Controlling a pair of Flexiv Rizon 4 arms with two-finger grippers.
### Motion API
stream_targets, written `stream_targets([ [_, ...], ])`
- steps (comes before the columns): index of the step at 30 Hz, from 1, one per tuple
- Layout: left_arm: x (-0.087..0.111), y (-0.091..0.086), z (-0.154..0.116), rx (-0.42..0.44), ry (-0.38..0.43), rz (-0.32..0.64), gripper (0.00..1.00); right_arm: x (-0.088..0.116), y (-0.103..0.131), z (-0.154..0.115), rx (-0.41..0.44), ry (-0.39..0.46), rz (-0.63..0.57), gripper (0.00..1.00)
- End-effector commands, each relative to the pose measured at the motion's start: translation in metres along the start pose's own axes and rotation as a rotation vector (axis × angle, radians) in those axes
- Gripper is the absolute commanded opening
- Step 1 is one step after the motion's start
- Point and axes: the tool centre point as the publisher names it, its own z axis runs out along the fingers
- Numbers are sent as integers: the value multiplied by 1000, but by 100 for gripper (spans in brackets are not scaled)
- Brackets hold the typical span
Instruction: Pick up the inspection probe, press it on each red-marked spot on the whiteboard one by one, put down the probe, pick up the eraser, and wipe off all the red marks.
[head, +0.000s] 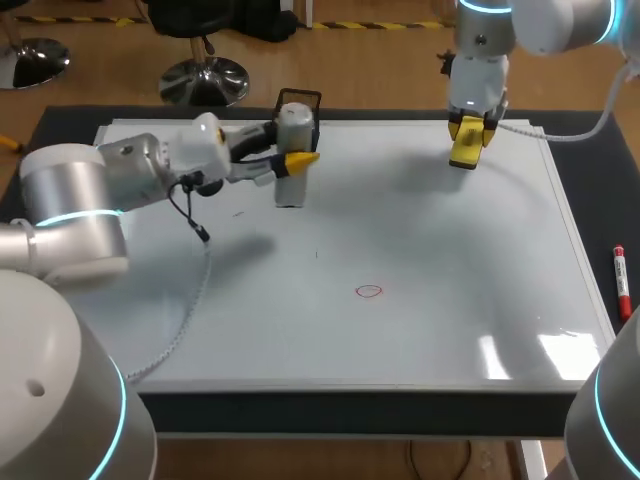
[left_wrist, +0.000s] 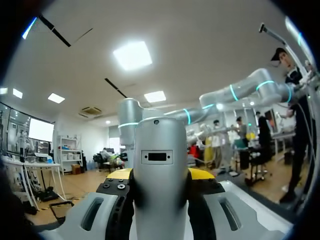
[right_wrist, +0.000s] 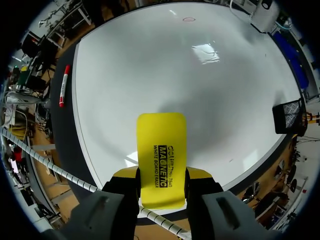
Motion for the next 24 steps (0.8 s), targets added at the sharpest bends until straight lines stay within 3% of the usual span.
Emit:
stream_targets([
  [1,7,6,14,0,52,-17,0,0,-1,-1,0,4,-2,0],
  [16,73,36,47,70,172,-100,0,0,-1,-1,0,4,-2,0],
  [24,106,54,68,55,235,-145,0,0,-1,-1,0,4,-2,0],
])
